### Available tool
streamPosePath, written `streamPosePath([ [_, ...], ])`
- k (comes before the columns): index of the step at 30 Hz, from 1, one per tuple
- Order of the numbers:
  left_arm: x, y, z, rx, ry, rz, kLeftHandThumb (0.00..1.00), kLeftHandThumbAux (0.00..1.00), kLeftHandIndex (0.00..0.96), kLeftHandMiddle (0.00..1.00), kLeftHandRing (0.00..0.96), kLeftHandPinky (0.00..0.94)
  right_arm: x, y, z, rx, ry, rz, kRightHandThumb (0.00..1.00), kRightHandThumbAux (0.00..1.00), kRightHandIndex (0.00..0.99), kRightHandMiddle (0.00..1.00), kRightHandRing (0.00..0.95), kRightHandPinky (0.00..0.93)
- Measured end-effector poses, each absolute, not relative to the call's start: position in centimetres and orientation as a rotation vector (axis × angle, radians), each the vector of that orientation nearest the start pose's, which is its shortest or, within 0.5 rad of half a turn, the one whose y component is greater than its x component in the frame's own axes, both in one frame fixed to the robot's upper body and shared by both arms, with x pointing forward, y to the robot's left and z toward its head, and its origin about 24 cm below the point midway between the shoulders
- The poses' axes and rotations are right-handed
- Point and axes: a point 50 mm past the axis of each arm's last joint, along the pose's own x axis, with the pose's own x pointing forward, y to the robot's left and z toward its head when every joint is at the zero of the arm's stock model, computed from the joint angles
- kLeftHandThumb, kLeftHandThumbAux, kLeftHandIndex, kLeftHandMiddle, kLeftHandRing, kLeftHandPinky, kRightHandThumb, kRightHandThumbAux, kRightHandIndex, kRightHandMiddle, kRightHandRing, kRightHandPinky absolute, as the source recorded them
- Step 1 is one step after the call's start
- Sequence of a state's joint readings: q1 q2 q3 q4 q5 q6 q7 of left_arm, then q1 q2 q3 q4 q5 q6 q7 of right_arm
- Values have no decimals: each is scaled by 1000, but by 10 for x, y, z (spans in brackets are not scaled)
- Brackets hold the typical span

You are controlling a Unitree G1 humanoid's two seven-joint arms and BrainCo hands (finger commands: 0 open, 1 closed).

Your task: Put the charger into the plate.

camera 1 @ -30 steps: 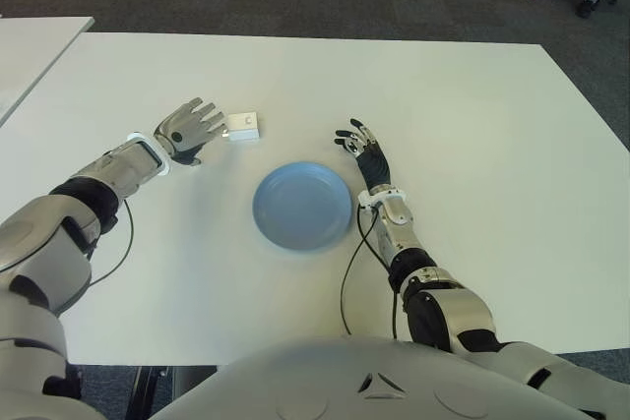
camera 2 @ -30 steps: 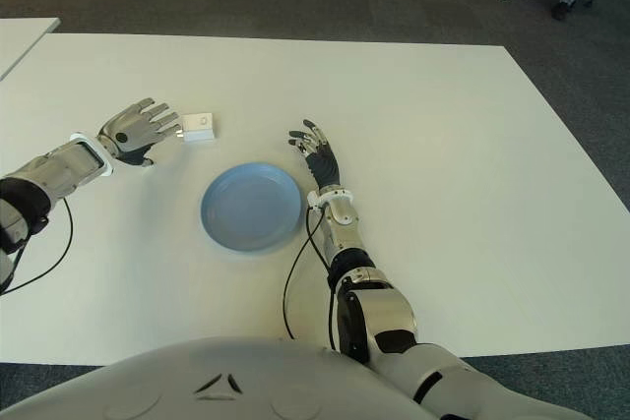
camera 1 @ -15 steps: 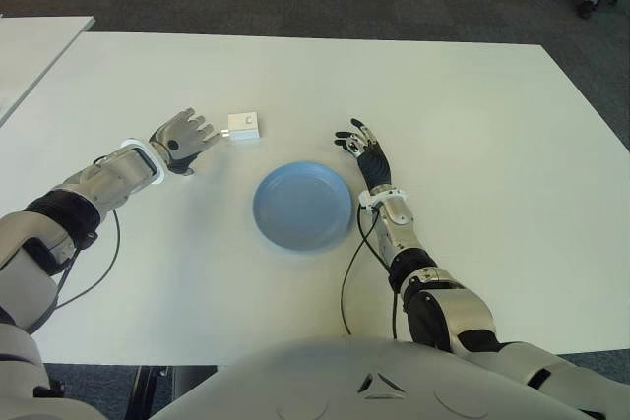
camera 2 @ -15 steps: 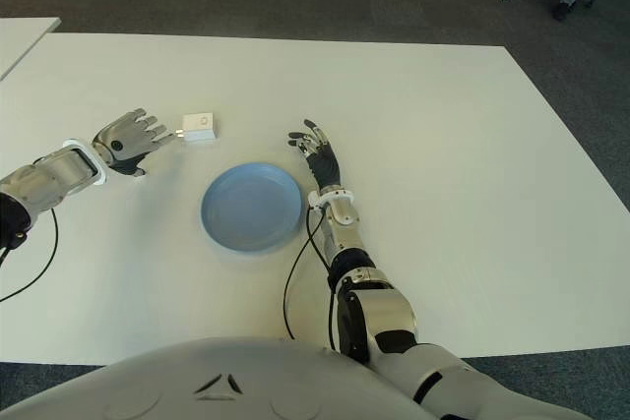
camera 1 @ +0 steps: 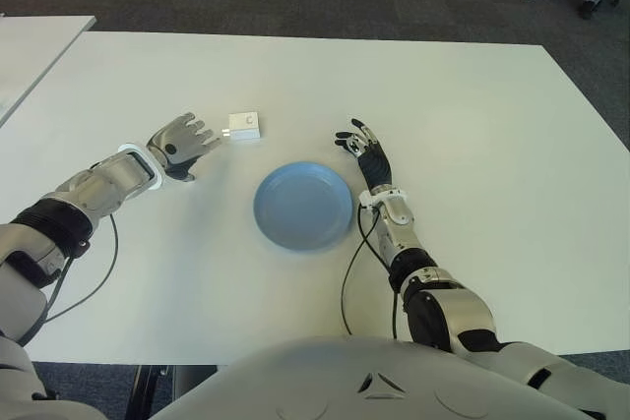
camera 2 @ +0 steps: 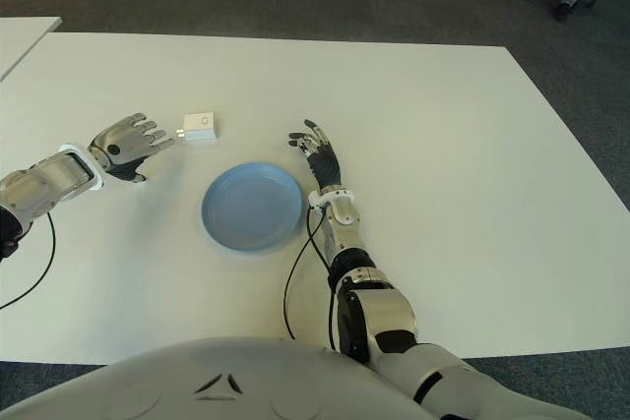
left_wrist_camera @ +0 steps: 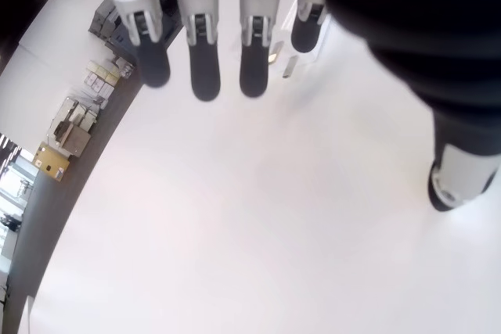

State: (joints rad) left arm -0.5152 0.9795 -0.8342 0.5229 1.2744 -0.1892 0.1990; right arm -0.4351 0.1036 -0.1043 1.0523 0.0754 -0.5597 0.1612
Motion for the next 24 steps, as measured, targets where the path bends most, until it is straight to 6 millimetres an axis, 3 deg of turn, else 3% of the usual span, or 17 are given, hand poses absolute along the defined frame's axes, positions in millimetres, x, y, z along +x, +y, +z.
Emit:
streamPosePath([
  [12, 296, 263, 48, 2294, -189, -678, 0, 480, 0, 50, 32, 19, 296, -97, -23, 179, 75, 185, 0, 558, 124, 393, 320, 142],
  [24, 300, 256, 50, 2216, -208, -573, 0, 490, 0, 43, 19, 13, 295, -97, -23, 179, 77, 186, 0, 559, 130, 406, 329, 143],
])
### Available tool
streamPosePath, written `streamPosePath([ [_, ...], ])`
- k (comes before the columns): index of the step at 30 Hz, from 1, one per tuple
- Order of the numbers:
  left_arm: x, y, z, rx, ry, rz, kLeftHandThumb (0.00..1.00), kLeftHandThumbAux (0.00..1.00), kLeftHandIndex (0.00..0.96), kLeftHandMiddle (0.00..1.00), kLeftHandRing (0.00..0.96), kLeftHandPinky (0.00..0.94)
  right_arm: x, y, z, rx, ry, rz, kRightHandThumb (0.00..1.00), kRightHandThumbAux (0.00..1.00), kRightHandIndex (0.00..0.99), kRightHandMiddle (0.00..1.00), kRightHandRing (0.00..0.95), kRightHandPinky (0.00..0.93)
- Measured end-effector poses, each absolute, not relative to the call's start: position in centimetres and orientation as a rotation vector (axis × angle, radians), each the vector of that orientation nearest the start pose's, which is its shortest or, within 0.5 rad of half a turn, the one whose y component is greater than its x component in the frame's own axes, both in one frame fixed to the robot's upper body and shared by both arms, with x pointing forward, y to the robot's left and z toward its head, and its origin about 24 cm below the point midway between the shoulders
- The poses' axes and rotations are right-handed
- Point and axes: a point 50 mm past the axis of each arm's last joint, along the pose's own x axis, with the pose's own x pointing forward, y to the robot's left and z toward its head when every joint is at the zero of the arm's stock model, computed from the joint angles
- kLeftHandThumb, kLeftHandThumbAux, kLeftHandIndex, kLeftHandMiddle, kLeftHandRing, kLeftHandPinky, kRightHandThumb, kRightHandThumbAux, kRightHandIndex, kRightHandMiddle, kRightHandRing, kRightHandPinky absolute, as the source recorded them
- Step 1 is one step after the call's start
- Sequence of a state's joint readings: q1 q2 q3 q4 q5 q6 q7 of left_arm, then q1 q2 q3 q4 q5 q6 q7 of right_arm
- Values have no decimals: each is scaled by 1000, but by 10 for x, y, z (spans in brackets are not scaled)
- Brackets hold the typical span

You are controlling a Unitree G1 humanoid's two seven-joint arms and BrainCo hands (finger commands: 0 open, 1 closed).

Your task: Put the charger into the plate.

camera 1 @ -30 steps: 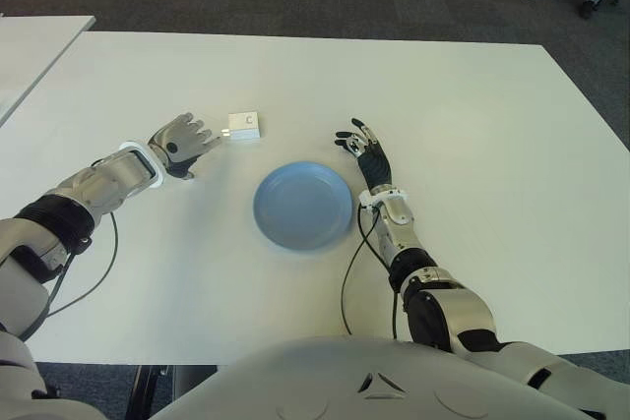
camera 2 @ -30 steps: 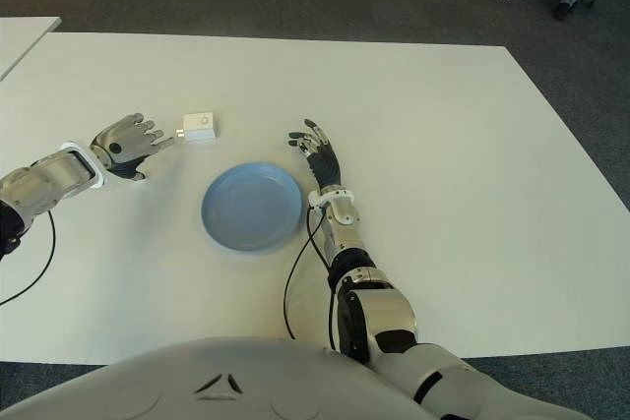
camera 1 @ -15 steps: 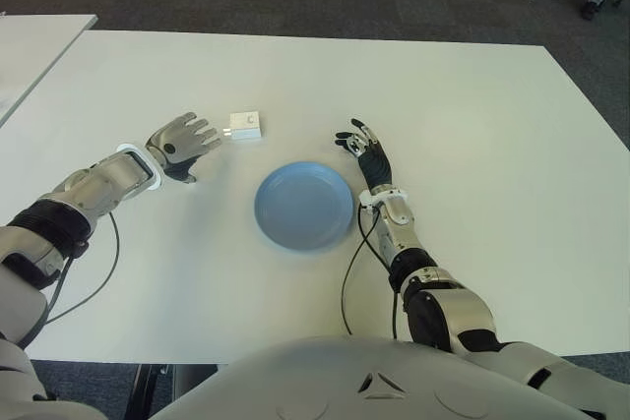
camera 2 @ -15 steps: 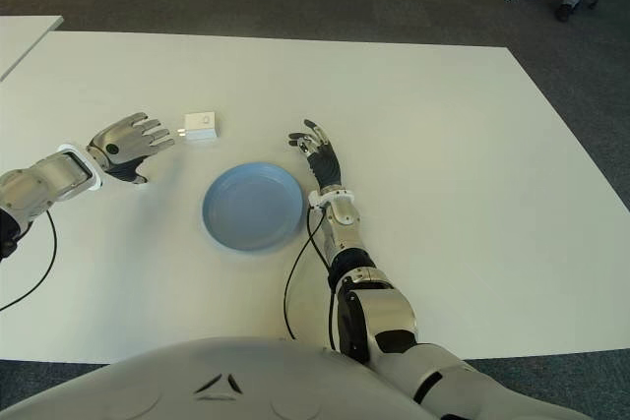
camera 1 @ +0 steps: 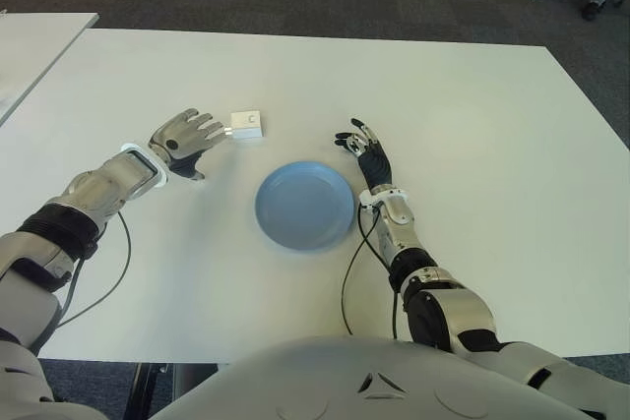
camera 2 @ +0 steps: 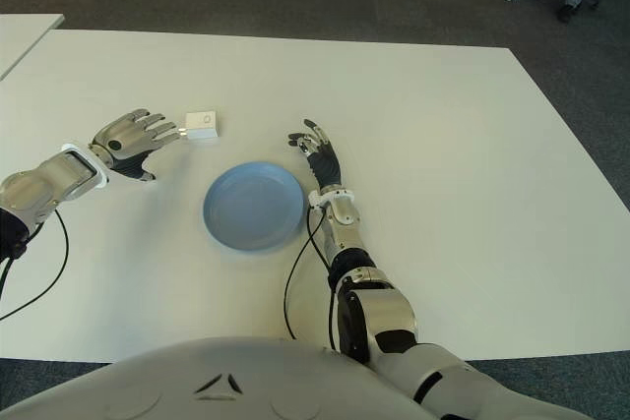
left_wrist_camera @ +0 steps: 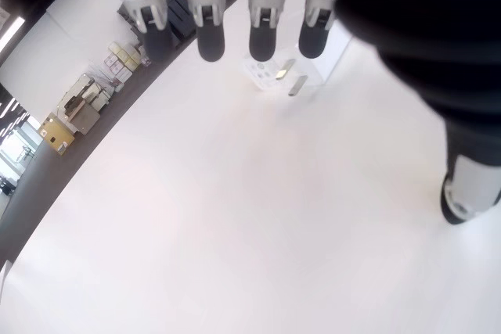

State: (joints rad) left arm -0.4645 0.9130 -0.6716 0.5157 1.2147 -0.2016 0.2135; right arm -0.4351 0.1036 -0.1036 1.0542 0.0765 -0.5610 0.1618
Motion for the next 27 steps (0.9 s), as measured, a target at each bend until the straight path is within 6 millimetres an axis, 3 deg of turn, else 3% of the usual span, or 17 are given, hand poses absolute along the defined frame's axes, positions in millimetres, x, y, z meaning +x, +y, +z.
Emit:
streamPosePath([
  [27, 330, 240, 49, 2030, -248, -421, 0, 486, 0, 0, 0, 0, 295, -96, -23, 169, 77, 177, 0, 561, 134, 393, 314, 135],
])
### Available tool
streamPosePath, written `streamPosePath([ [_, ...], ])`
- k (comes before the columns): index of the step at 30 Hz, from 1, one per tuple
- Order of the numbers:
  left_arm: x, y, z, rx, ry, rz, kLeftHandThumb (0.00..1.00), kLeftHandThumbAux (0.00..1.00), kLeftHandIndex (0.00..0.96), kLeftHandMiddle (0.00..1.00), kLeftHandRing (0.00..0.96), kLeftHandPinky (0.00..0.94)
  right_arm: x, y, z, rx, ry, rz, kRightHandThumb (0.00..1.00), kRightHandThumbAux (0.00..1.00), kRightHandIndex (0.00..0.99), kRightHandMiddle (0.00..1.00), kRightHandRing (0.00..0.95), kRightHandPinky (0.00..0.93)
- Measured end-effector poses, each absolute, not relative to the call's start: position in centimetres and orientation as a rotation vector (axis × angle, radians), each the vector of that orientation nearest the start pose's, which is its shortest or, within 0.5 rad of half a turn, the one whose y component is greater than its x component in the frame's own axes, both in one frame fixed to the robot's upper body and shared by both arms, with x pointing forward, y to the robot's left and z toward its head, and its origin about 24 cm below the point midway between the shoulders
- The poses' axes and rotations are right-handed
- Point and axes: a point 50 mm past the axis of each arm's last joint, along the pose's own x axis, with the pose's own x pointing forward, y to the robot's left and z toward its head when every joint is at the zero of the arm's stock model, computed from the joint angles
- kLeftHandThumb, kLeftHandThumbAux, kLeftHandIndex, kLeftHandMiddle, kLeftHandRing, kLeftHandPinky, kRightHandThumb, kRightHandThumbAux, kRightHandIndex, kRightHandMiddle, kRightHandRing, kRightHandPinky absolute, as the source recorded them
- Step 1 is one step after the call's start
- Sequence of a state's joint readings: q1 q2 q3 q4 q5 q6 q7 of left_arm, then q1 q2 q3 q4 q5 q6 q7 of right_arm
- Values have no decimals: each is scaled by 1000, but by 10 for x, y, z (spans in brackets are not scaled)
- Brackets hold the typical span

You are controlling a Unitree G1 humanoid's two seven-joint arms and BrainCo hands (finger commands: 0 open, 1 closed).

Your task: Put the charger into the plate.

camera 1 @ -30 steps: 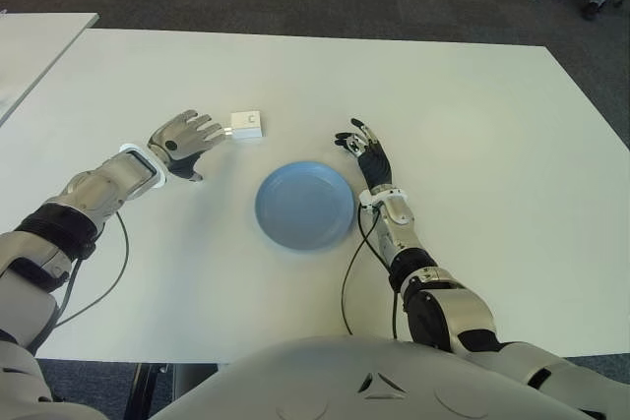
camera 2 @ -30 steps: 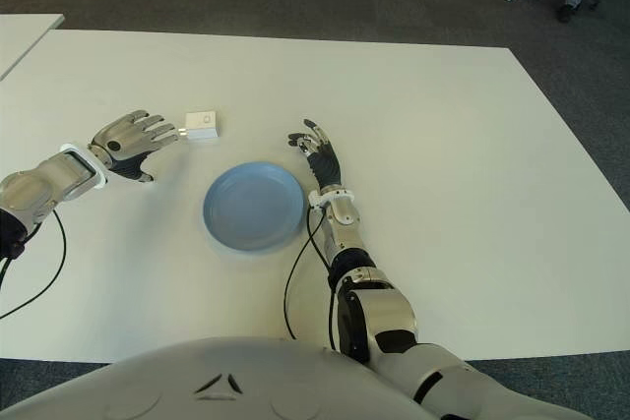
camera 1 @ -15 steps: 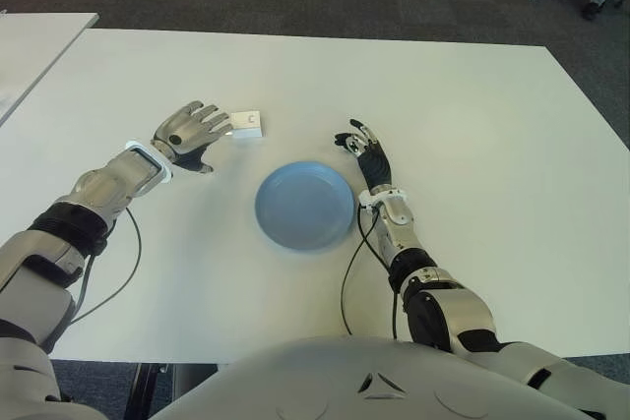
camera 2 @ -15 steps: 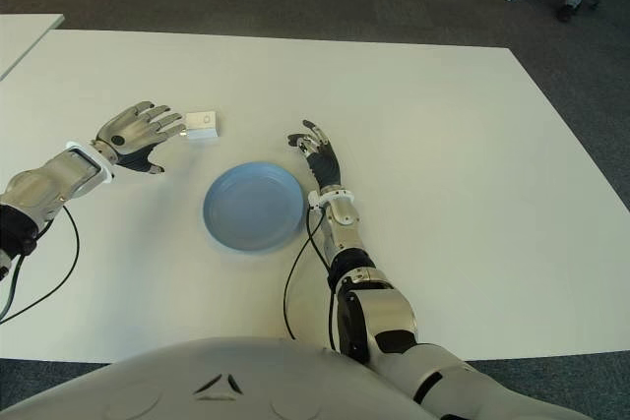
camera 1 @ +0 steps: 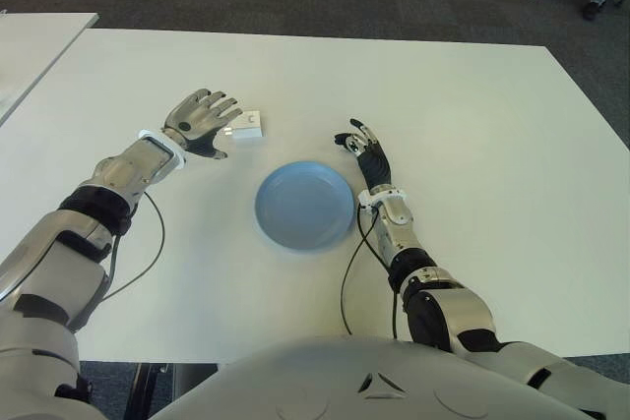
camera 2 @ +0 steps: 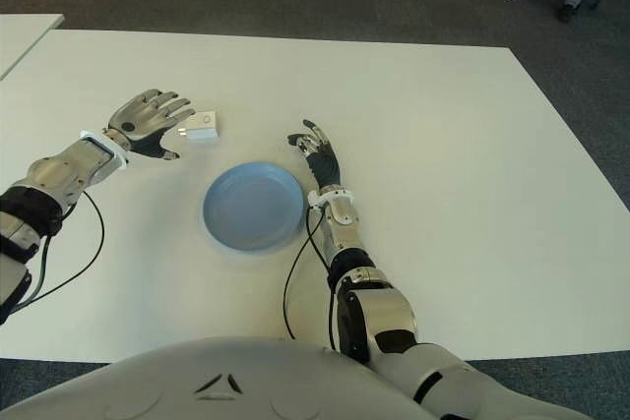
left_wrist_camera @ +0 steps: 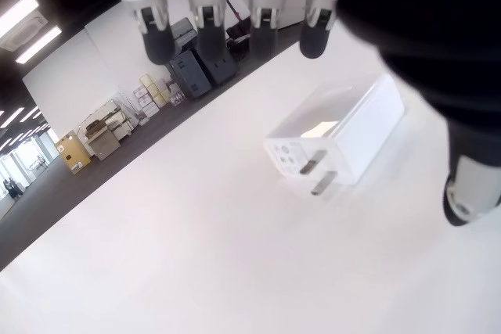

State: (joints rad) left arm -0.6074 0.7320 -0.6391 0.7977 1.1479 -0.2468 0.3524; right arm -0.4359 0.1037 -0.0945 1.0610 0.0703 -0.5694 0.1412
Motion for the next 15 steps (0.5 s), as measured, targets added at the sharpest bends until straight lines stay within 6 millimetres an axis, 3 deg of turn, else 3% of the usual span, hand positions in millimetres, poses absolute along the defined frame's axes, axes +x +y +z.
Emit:
streamPosePath([
  [15, 341, 224, 29, 1905, -146, -476, 0, 479, 0, 0, 0, 0, 295, -96, -23, 165, 74, 174, 0, 555, 140, 394, 311, 123],
])
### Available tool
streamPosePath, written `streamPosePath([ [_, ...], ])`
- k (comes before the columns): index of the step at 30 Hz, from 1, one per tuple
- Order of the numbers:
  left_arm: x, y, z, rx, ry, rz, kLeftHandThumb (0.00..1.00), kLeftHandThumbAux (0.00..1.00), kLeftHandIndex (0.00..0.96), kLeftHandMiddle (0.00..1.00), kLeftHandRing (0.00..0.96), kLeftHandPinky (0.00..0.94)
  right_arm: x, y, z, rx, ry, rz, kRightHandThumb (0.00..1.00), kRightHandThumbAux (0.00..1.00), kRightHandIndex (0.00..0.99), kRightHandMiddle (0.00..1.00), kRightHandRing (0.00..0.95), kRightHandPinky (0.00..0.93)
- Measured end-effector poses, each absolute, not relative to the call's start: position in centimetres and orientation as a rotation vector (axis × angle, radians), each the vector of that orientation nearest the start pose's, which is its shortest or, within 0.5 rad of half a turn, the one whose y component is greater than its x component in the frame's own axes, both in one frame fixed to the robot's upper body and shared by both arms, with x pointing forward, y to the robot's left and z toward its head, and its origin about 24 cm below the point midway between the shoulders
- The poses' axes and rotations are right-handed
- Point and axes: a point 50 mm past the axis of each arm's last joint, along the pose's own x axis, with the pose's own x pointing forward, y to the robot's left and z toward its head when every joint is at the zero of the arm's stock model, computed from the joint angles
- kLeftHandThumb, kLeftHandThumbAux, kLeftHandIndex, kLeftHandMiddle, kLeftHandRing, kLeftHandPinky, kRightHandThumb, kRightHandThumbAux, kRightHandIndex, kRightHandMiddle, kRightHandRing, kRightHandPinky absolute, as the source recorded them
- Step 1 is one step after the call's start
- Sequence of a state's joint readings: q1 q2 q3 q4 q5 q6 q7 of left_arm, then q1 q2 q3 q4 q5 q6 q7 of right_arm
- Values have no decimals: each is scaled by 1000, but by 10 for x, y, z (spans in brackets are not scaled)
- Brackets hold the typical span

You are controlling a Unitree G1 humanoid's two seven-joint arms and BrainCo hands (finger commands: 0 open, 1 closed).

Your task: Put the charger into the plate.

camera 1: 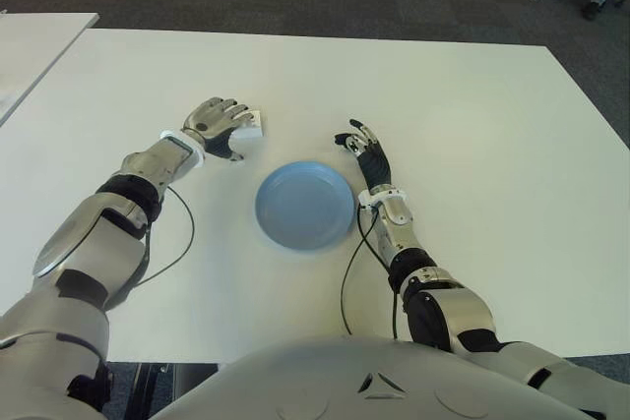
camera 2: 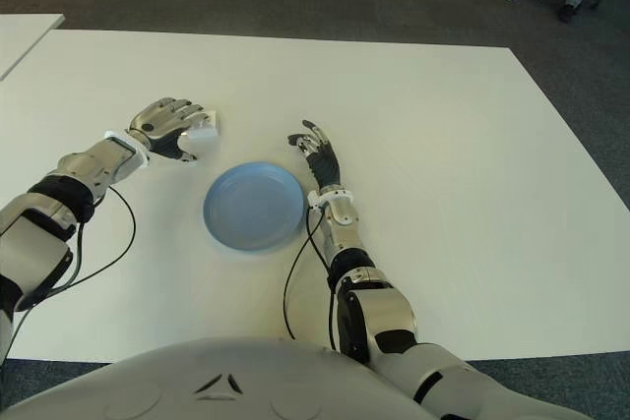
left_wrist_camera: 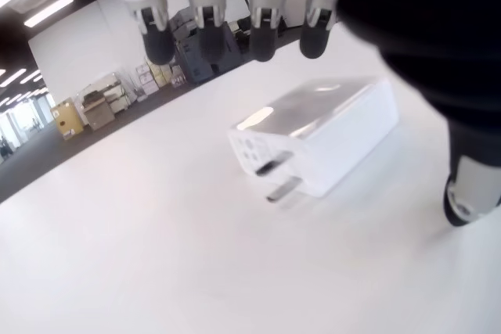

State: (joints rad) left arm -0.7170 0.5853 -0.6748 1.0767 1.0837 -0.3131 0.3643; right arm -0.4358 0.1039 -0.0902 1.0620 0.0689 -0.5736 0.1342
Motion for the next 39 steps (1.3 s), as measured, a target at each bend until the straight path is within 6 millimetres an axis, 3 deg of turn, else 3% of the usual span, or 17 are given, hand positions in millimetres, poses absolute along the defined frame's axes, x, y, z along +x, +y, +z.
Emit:
streamPosePath([
  [18, 343, 221, 21, 1846, -46, -492, 0, 478, 0, 0, 0, 0, 295, -96, -23, 173, 75, 176, 0, 560, 124, 391, 318, 149],
  [39, 341, 222, 15, 1816, 17, -502, 0, 477, 0, 0, 0, 0, 295, -96, -24, 178, 77, 188, 0, 552, 127, 385, 297, 111],
])
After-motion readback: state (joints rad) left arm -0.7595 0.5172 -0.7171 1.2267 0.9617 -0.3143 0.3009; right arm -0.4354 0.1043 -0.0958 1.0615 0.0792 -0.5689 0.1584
